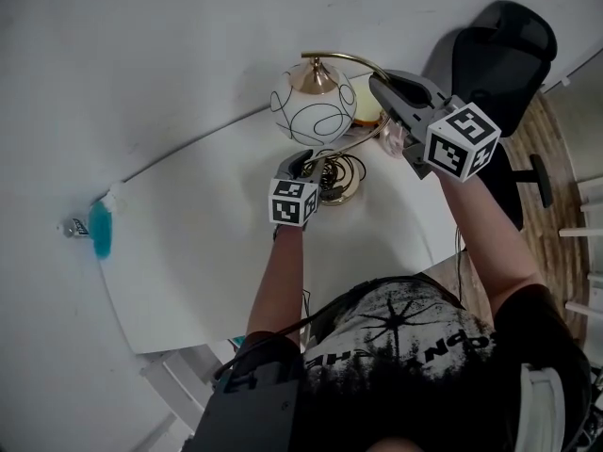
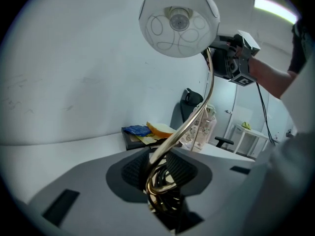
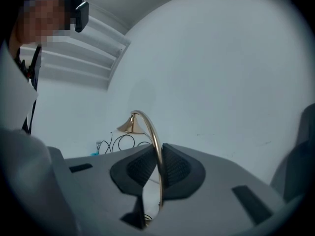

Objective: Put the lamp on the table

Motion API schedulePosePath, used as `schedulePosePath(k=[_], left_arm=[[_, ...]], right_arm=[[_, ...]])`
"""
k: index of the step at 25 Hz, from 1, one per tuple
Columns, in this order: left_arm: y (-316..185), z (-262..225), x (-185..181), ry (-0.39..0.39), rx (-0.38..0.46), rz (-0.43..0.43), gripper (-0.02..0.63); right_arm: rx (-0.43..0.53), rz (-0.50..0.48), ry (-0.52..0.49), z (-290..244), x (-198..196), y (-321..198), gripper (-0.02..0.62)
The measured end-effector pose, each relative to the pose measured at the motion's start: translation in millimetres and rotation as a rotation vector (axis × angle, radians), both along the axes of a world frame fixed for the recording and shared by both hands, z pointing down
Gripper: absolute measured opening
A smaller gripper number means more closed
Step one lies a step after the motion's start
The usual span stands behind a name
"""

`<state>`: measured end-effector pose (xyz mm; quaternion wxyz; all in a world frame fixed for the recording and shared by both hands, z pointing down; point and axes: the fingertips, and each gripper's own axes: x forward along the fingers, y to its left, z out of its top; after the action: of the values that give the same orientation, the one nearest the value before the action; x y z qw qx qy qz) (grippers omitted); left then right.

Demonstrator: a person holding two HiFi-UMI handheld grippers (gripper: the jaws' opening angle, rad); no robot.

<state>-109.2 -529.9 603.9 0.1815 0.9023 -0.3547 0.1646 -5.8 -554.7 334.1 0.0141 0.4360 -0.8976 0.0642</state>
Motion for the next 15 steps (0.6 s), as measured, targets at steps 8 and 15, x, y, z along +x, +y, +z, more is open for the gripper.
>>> schedulePosePath(k=[8,15], left_arm=[[10,-5,-8,-0.057,0.001,-0.008,0.134],[21,-10,-21,-0.098,-0.005,-0.038,0.137]], right_arm=[[0.009,-0.003,0.000,-2,0,0,0.041],[0.008,-0.018,0.008,-3,-2,2,0.043]])
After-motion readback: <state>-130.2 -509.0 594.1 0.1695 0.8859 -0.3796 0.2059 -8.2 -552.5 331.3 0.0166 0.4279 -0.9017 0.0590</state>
